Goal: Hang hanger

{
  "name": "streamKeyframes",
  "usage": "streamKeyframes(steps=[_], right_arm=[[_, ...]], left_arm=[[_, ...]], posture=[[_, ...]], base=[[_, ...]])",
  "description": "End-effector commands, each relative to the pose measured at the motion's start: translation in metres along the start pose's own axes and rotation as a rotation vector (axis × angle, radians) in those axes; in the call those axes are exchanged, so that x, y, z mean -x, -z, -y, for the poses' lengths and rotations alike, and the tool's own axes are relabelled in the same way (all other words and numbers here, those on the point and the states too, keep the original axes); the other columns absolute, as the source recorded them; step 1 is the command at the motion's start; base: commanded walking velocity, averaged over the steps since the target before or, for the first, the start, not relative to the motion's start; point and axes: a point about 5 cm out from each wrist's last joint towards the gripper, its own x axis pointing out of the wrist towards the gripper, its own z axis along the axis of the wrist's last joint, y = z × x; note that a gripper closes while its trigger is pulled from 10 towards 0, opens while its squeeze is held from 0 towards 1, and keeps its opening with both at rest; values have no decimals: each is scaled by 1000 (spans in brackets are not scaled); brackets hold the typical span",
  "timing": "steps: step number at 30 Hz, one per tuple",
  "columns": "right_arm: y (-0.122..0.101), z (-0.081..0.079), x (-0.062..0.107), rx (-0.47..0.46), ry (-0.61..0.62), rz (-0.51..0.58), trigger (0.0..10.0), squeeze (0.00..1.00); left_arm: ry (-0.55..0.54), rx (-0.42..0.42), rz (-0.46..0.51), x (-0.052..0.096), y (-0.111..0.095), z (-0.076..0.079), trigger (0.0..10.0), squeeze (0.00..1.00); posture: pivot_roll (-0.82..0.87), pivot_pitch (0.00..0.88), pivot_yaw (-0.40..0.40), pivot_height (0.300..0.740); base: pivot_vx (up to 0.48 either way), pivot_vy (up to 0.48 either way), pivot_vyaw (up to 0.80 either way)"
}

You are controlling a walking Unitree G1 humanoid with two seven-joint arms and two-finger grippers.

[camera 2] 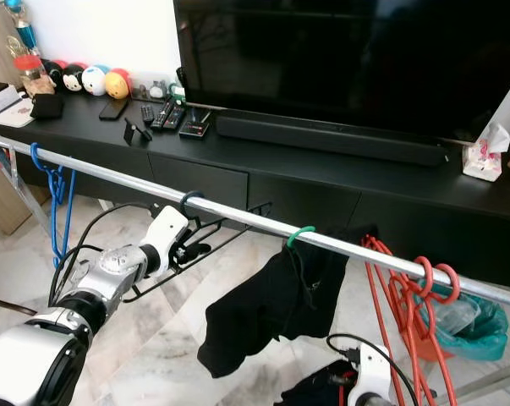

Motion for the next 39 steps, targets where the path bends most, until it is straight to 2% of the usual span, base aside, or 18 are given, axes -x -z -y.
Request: streamKeyframes(steps=[1, 12, 25, 32, 38, 39], right_arm=[[-9, -2, -2, 6, -6, 27, 10000, 0], [-15, -11, -3, 7, -24, 50, 10000, 0], [-13, -7, -2, 3, -14, 33, 10000, 0], [-12, -9, -3, -1, -12, 29, 10000, 0], [-14, -11, -4, -12, -8, 40, 10000, 0], [-13, -12, -4, -15, -8, 41, 10000, 0]], left_arm=[[17, -28, -13, -2, -1, 2, 0, 0], [28, -36, -14, -3, -1, 4, 0, 0], [28, -26, -17, -2, 2, 6, 0, 0], [-19, 12, 6, 0, 4, 3, 0, 0], [-90, 42, 79, 7, 3, -7, 0, 0], [-96, 50, 106, 11, 3, -10, 9922, 0]], posture=[[-80, 0, -38, 740], [-74, 0, -38, 740], [-65, 0, -46, 740], [-50, 0, -52, 740], [-30, 0, -51, 740], [-21, 0, -50, 740]], base=[[0, 0, 0], [0, 0, 0], [0, 0, 0], [0, 0, 0], [0, 0, 0], [0, 0, 0]])
